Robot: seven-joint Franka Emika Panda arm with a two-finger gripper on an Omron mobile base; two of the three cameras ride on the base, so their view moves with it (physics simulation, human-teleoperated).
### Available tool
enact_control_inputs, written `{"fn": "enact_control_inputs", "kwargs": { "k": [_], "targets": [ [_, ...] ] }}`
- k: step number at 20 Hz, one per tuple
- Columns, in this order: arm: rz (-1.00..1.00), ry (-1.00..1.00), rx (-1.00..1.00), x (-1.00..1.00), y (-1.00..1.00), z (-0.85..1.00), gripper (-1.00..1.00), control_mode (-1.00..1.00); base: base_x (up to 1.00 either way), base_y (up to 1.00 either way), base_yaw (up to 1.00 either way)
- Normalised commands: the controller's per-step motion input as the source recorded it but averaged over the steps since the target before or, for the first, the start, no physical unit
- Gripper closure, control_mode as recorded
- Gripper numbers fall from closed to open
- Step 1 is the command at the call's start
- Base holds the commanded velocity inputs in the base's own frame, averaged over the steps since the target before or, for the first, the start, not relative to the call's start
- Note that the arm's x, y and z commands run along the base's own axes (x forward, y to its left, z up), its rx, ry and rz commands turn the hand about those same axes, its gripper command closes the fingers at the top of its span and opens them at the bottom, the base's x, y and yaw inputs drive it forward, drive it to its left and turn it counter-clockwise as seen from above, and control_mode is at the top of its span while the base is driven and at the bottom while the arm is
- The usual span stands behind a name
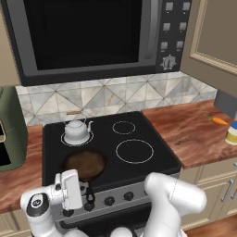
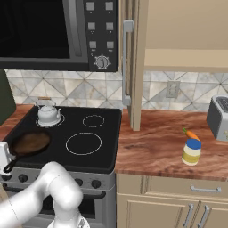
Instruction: Pick the pan from the cabinet and place it on the stove. Then turn on the stove burner for the pan.
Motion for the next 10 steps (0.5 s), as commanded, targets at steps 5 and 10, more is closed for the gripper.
{"fn": "enact_control_inputs", "kwargs": {
  "k": [5, 10],
  "targets": [
    [0.18, -0.01, 0.02, 0.28, 0.05, -0.17, 1.0, -1.0, 0.0, 0.0, 0.0],
    [0.16, 0.0, 0.03, 0.23, 0.0, -0.18, 1.0, -1.0, 0.0, 0.0, 0.0]
  ]
}}
